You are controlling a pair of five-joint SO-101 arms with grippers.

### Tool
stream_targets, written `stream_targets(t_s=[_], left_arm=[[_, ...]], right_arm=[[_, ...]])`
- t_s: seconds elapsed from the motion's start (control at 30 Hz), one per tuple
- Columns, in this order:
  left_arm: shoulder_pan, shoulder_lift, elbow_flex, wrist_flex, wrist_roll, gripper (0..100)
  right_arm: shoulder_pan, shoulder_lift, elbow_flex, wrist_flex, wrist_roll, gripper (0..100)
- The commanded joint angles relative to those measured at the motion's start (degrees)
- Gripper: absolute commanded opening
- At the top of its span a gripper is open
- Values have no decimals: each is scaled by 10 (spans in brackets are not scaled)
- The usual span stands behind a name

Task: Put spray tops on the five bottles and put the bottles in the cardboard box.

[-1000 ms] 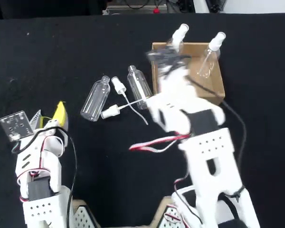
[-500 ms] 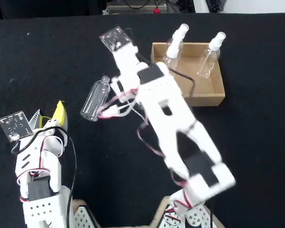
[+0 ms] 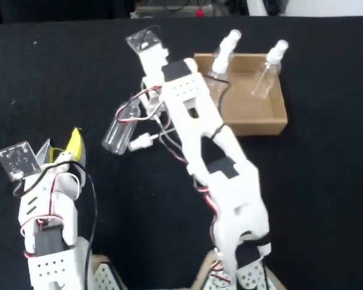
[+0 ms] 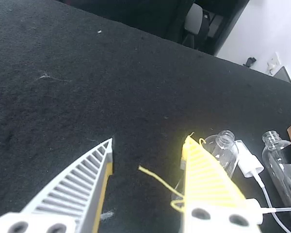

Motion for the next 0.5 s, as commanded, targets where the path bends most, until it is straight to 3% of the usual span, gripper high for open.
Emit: stream_targets(t_s=[0.0,0.47], left_arm=[[-3,-8,-8,-11,5,223],[-3,-8,-9,-11,5,223]], right_arm=[[9,-3,-44,6,0,266],[6,50,-40,-6,-33,266]])
